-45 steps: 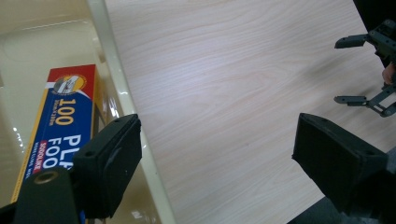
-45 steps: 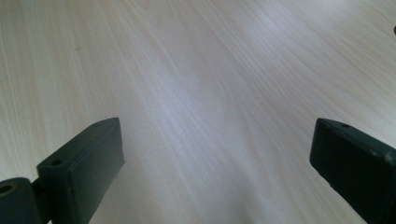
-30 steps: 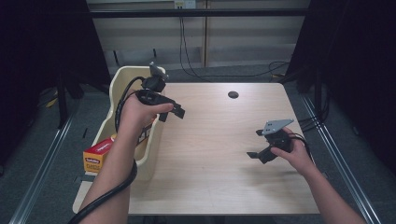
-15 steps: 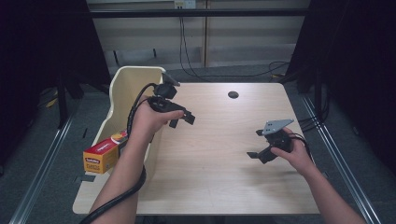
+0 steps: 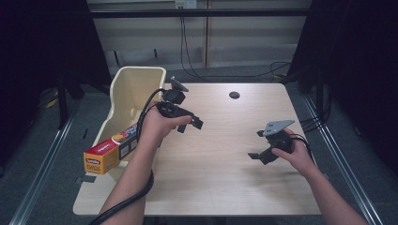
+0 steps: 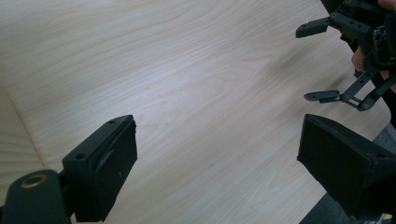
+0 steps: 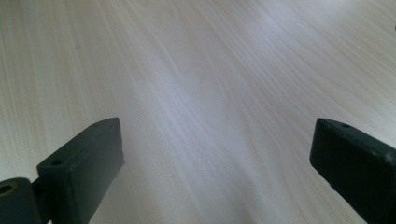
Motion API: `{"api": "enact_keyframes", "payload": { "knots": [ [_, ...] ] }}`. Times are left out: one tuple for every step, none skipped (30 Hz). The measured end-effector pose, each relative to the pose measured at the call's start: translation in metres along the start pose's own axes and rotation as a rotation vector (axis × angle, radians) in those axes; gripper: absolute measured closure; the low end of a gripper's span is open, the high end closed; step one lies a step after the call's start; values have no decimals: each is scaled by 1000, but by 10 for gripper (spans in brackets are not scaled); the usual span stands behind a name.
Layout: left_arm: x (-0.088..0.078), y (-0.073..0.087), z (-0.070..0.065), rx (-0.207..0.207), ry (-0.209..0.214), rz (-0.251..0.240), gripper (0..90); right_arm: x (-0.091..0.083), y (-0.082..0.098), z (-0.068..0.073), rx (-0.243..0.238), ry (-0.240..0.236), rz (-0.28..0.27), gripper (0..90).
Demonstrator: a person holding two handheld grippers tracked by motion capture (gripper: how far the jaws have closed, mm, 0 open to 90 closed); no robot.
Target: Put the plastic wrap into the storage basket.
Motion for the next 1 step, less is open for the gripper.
{"api": "enact_keyframes", "payload": {
  "knots": [
    [0,0,0,0,0,0,114,0,0,0,0,0,0,25]
  ]
}}
Point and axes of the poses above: each handheld gripper's, and its own axes: x roughly forward along the jaws, y roughly out of its underside, z roughly to its left, the point moved 6 cm from there along x, roughly forward along the jaws, and after that the axes turned 5 degrees about y, right-handed, at the moved point
